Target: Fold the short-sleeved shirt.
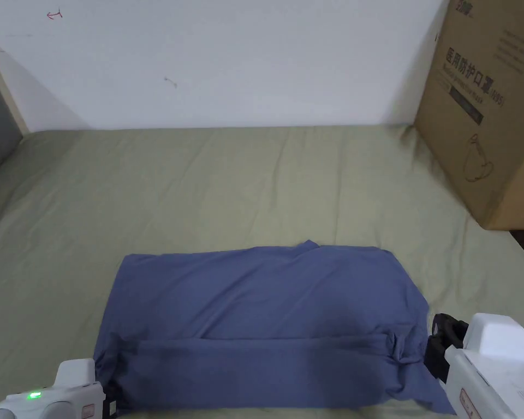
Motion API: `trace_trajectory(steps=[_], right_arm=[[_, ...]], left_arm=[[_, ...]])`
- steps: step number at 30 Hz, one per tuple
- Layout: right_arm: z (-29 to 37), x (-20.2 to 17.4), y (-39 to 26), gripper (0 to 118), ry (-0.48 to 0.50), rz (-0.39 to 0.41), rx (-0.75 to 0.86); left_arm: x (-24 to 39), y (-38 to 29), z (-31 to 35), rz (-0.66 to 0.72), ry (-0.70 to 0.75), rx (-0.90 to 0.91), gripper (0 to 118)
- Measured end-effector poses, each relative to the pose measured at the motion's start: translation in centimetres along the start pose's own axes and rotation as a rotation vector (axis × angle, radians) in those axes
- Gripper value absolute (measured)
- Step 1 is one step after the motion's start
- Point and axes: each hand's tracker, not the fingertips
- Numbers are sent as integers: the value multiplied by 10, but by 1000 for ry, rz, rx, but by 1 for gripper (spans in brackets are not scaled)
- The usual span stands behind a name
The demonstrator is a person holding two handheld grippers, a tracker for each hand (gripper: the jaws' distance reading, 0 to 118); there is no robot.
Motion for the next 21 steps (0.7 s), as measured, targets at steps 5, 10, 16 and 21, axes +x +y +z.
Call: trace_trajectory(steps=[5, 10, 16, 21], right_arm=[[-52, 28, -27, 89, -50, -38, -274], [-105, 46, -67, 93, -68, -81, -432], [-134, 52, -90, 37, -10, -151, -514], [-117, 47, -82, 6, 40, -115, -442]], left_arm=[[-10, 4, 19, 31, -40, 52, 0], [-14, 12, 36, 39, -60, 84, 0], [-15, 13, 31, 60, -61, 73, 0], [-18, 10, 36, 81, -70, 74, 0]])
